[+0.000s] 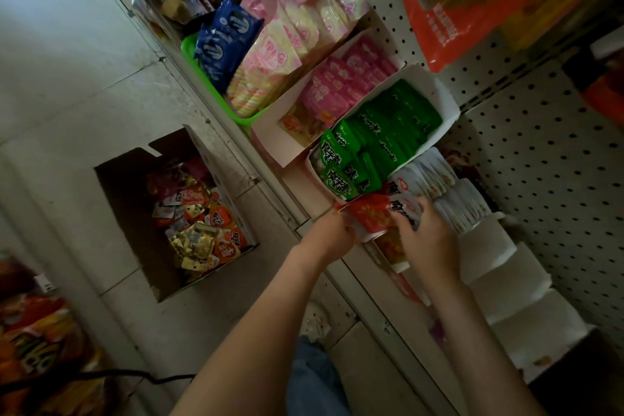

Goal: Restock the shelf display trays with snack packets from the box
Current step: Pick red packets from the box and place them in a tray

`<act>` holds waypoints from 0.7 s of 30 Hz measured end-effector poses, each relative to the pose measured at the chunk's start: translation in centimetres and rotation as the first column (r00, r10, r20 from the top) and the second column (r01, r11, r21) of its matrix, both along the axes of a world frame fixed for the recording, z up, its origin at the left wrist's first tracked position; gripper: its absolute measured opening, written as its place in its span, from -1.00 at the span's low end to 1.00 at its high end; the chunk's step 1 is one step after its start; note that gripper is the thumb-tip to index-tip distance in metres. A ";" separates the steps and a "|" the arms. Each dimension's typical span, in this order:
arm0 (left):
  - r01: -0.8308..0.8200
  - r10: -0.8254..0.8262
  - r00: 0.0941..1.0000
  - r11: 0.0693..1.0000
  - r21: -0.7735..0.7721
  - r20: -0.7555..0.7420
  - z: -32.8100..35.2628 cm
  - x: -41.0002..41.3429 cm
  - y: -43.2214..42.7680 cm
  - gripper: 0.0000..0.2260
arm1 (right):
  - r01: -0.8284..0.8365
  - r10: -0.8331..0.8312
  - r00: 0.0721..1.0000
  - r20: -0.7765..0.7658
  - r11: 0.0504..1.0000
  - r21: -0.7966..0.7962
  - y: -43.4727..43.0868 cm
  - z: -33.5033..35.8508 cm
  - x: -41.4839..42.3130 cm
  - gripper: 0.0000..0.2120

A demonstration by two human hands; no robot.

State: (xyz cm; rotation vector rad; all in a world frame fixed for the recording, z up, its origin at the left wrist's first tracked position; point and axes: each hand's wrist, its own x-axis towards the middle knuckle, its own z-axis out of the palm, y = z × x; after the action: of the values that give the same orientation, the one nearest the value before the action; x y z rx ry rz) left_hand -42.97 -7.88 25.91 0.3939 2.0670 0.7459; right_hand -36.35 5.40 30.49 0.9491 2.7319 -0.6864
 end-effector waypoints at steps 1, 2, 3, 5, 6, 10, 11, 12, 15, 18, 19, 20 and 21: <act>-0.008 0.008 1.000 1.000 0.010 -0.013 0.2 -0.1 0.1 -0.70 | -0.016 0.016 1.000 0.025 1.000 0.018 0.2 0.3 -0.1 -0.59; -0.019 0.020 0.999 1.000 0.024 -0.027 0.5 -0.1 0.2 -0.70 | -0.026 0.024 0.998 0.051 0.999 0.039 0.2 0.7 -0.3 -0.57; -0.036 0.037 0.999 0.999 0.040 -0.035 0.7 -0.1 0.4 -0.69 | -0.033 0.028 0.997 0.074 0.997 0.066 0.2 1.0 -0.4 -0.56; -0.043 0.045 0.998 0.997 0.063 -0.034 0.9 -0.1 0.6 -0.66 | -0.044 0.030 0.993 0.117 0.993 0.113 0.1 1.5 -0.9 -0.57; -0.020 0.022 0.999 0.998 0.064 -0.026 0.7 -0.1 0.8 -0.63 | -0.050 0.033 0.991 0.130 0.991 0.123 0.0 1.5 -1.1 -0.59; 0.096 -0.096 0.995 0.995 0.016 0.028 0.0 0.2 1.2 -0.56 | -0.069 0.054 0.989 0.139 0.992 0.104 -0.1 0.8 -1.9 -0.67; 0.107 -0.107 0.994 0.994 0.009 0.030 -0.1 0.3 1.2 -0.56 | -0.073 0.058 0.988 0.141 0.992 0.101 -0.1 0.4 -2.1 -0.68; 0.115 -0.115 0.993 0.993 0.000 0.032 -0.2 0.3 1.3 -0.55 | -0.081 0.066 0.988 0.142 0.991 0.105 -0.1 -0.2 -2.3 -0.67; 0.163 -0.162 0.985 0.986 -0.013 0.064 -0.5 0.4 1.4 -0.48 | -0.186 0.157 0.974 0.165 0.966 0.179 -0.4 -1.8 -2.9 -0.70; 0.188 -0.188 0.976 0.982 0.013 0.106 -0.6 0.7 1.4 -0.43 | -0.274 0.220 0.954 0.202 0.913 0.303 -0.4 -2.6 -3.1 -0.69; 0.191 -0.192 0.975 0.981 0.022 0.108 -0.5 0.8 1.3 -0.42 | -0.267 0.202 0.956 0.211 0.897 0.352 -0.3 -2.7 -3.0 -0.66; 0.195 -0.197 0.974 0.980 0.024 0.110 -0.5 0.9 1.2 -0.42 | -0.250 0.176 0.962 0.210 0.877 0.411 -0.1 -2.8 -3.0 -0.65; 0.198 -0.199 0.973 0.980 0.026 0.113 -0.6 1.0 1.2 -0.43 | -0.226 0.146 0.968 0.202 0.857 0.464 0.0 -2.9 -2.9 -0.64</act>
State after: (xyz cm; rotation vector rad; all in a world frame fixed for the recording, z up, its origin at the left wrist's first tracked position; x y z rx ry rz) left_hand -41.96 -6.72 25.33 0.5448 1.8834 0.6479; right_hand -39.27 5.36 27.60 0.7589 2.8450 0.1225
